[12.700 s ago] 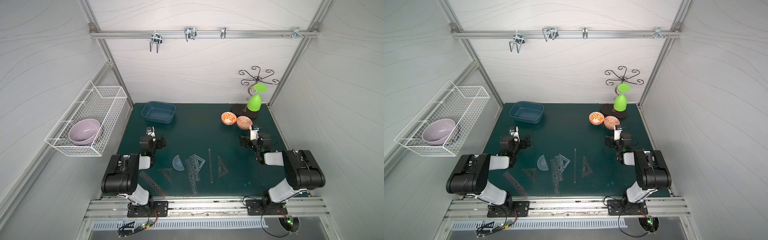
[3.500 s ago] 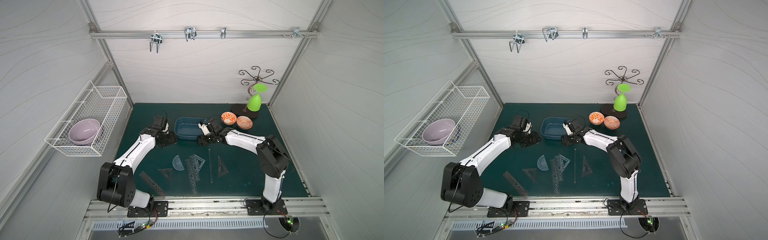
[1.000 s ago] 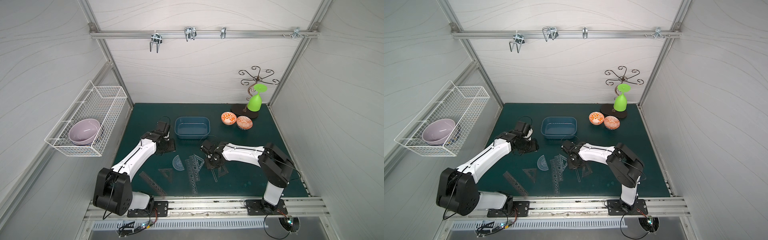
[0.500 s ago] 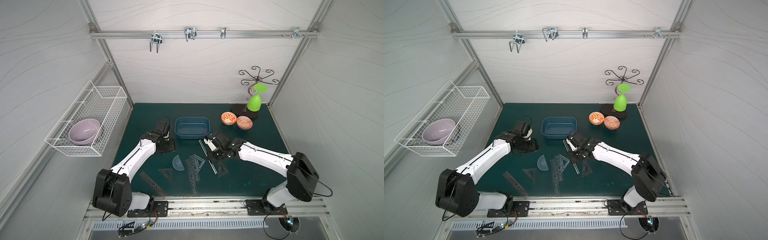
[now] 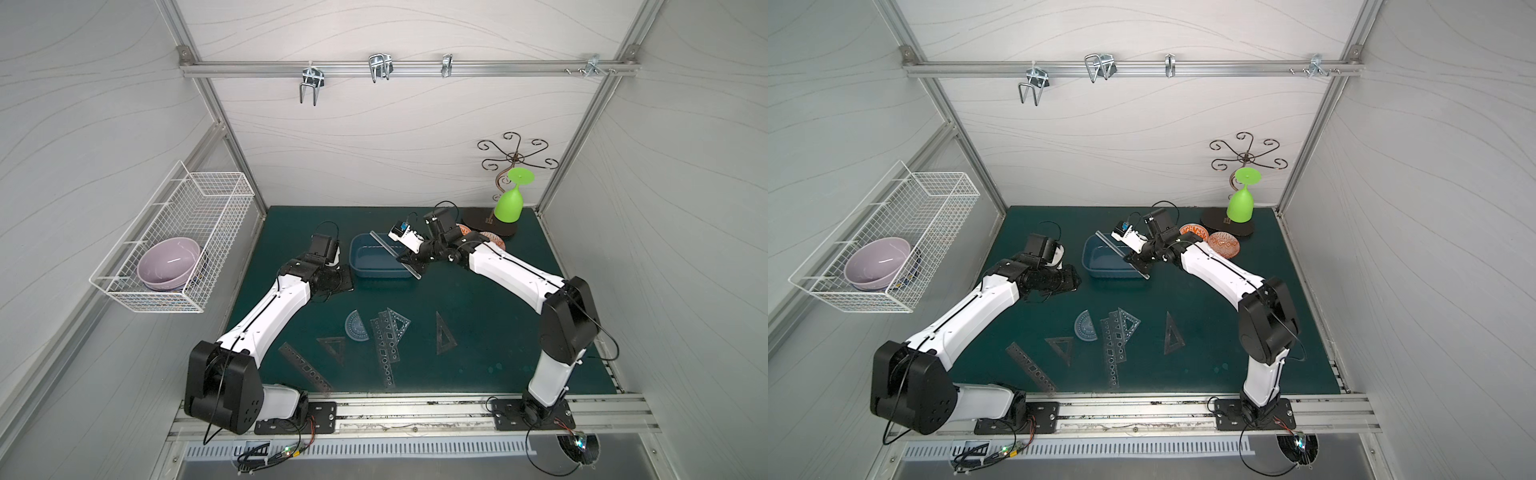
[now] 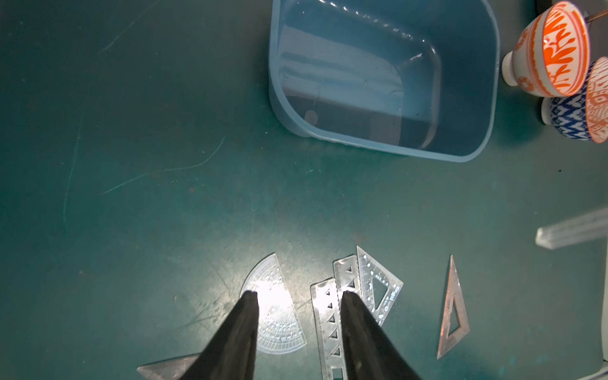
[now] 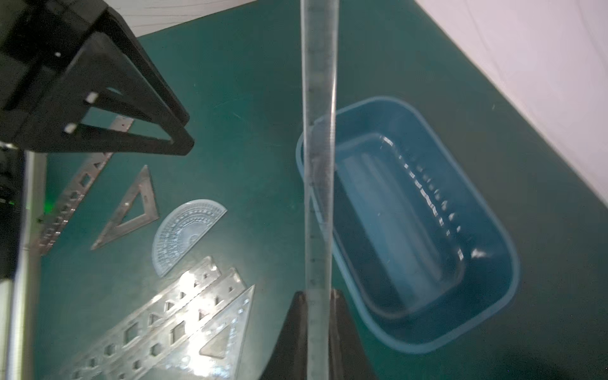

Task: Put the scattered rulers into the storage box
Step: Place the ruler in the storage box.

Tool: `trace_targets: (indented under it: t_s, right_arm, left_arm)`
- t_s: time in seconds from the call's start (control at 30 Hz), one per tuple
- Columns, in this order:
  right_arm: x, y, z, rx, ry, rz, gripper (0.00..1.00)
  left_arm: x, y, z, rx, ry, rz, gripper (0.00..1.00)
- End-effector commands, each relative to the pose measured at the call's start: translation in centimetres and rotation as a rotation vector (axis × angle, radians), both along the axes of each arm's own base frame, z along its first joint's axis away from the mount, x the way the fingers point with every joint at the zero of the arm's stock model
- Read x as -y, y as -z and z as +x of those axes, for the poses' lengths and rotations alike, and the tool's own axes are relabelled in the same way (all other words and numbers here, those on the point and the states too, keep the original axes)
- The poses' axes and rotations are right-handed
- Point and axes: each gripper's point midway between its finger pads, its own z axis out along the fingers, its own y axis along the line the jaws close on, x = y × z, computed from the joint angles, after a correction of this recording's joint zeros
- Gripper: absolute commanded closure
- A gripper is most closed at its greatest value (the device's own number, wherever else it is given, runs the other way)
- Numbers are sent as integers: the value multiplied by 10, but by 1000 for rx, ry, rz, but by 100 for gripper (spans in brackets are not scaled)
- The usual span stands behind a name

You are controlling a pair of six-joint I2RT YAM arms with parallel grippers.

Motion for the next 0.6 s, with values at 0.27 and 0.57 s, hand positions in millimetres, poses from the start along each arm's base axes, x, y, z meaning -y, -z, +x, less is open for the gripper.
trace_targets:
  t_s: [0.27, 0.57]
  right_arm:
    - [-26, 66, 88, 177, -132, -149, 100]
    - [-31, 116, 109, 224, -143, -230, 100]
  left_arm:
    - [-21, -3, 17, 28, -81, -21, 55]
    - [-27, 6, 15, 9, -94, 5, 54]
